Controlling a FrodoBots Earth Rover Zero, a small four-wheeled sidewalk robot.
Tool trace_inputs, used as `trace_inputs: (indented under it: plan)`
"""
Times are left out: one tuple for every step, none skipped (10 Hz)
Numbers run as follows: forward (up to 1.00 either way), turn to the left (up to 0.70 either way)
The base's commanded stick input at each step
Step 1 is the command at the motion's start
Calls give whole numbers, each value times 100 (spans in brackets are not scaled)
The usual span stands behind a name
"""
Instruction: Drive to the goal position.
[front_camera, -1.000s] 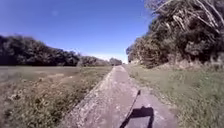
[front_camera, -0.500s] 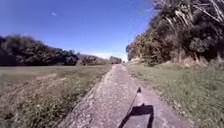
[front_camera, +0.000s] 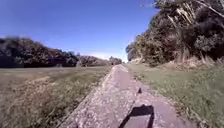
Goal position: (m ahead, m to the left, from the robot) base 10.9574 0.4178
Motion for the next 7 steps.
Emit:
trace_inputs:
  plan:
    - [100,1]
    - [100,1]
    - [100,-12]
    - [100,-26]
    - [100,-35]
    - [100,-34]
    - [100,-6]
